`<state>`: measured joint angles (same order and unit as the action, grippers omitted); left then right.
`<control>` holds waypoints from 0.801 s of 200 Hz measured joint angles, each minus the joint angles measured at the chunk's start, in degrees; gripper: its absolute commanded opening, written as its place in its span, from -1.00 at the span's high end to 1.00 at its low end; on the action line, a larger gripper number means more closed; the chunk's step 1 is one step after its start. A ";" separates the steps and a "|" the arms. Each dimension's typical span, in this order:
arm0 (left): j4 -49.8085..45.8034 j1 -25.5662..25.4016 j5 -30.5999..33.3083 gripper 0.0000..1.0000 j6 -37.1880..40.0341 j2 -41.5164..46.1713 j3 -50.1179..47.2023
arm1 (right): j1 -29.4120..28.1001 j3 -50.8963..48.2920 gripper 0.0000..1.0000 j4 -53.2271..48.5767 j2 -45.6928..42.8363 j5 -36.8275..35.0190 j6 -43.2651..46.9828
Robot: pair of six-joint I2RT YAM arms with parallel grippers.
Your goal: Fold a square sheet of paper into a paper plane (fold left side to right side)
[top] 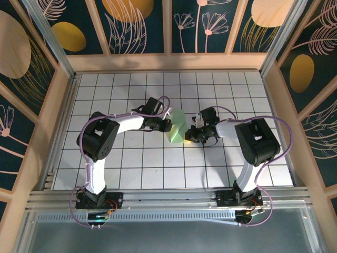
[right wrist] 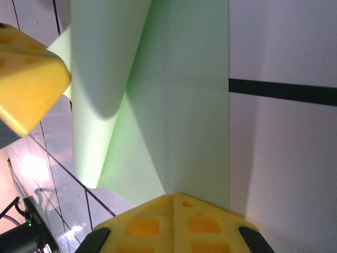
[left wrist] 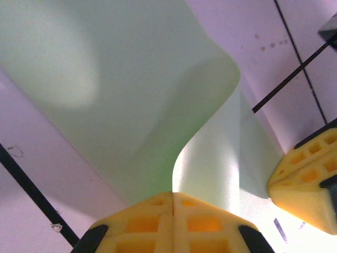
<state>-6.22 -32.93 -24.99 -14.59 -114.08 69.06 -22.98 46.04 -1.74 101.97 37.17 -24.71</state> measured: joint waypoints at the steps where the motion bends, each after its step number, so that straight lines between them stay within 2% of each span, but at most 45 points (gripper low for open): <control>1: 0.00 0.00 0.00 1.00 0.00 0.07 0.00 | 0.00 0.00 1.00 0.00 0.00 0.00 0.00; 160: 0.07 0.00 0.00 1.00 0.00 -0.63 0.00 | 0.00 0.11 1.00 -0.09 0.09 0.07 0.39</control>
<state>-6.15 -32.93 -24.99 -14.59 -114.72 69.06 -22.98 46.15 -1.83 102.06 37.23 -24.32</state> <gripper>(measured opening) 0.048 0.051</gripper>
